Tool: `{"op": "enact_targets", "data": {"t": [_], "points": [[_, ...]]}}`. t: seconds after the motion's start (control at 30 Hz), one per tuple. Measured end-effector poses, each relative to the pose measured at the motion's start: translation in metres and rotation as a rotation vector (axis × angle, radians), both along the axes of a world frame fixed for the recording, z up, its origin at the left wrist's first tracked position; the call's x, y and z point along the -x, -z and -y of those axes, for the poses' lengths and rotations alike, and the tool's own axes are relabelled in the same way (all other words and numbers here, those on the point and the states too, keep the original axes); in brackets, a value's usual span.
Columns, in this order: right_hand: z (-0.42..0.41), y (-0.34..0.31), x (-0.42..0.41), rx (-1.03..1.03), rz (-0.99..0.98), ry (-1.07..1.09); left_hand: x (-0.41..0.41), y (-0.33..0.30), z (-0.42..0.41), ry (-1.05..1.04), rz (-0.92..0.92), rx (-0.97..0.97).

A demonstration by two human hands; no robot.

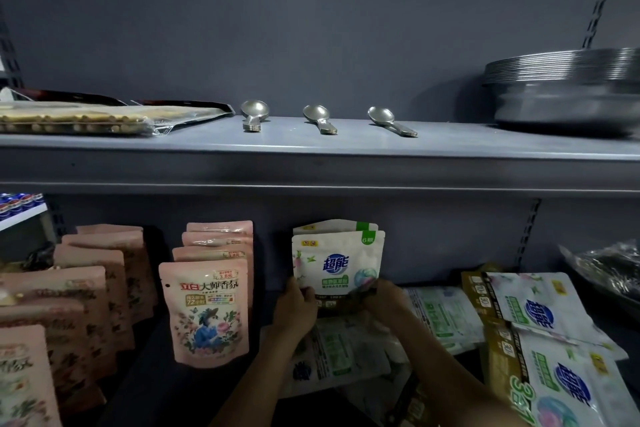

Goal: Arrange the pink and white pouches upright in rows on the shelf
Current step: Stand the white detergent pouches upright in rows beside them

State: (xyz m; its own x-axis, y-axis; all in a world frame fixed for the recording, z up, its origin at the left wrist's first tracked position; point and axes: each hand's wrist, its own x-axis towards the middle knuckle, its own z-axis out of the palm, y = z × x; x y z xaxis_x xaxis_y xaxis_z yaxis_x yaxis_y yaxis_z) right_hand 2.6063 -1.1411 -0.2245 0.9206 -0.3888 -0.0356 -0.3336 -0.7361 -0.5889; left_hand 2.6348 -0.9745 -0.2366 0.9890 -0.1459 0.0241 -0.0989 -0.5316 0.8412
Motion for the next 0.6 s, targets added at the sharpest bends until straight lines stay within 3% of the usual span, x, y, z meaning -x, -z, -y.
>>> {"op": "enact_targets", "data": {"t": [0.23, 0.6], "points": [[-0.005, -0.008, 0.004, 0.172, -0.070, -0.014, 0.000, 0.004, -0.011, 0.092, -0.042, -0.059], [-0.003, -0.009, 0.016, 0.067, -0.031, 0.030, 0.015, 0.002, -0.019, 0.136, -0.055, -0.025]]}}
